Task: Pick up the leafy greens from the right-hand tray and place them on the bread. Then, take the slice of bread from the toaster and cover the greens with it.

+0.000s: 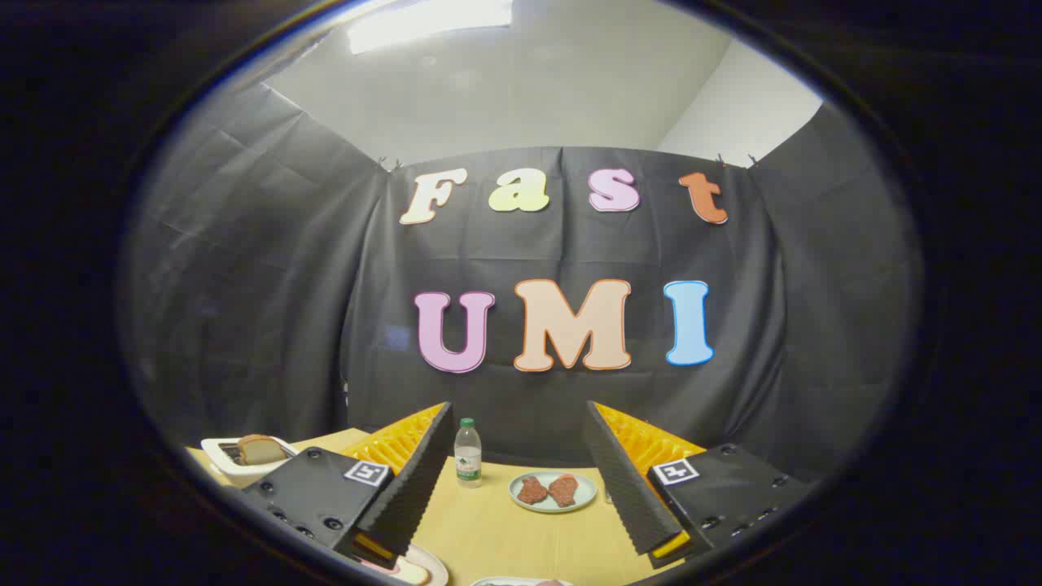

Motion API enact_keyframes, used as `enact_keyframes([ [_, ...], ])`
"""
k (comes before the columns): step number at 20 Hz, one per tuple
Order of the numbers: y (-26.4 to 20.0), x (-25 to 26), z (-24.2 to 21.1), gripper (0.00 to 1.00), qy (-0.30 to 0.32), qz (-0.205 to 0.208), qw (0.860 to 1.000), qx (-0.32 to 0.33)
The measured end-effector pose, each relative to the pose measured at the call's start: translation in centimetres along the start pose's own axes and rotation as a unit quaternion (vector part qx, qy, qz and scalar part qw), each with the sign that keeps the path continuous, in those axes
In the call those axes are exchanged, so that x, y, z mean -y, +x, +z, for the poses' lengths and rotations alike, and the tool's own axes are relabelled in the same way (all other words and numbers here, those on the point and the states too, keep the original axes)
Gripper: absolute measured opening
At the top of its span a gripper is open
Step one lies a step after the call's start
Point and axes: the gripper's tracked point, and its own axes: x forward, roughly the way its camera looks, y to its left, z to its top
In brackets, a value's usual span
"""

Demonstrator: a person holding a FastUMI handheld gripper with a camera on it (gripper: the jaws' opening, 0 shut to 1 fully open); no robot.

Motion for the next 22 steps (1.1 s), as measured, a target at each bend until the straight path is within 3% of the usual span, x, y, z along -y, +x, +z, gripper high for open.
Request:
enact_keyframes([
  [9, 0.1, 1.6, 0.1, 1.0, -0.001, -0.004, 1.0, -0.001],
  [16, 0.1, 1.2, -0.7, 1.0, -0.004, 0.022, 1.0, -0.012],
  [22, -0.1, 1.5, -2.5, 1.0, -0.02, 0.071, 0.996, -0.047],
])
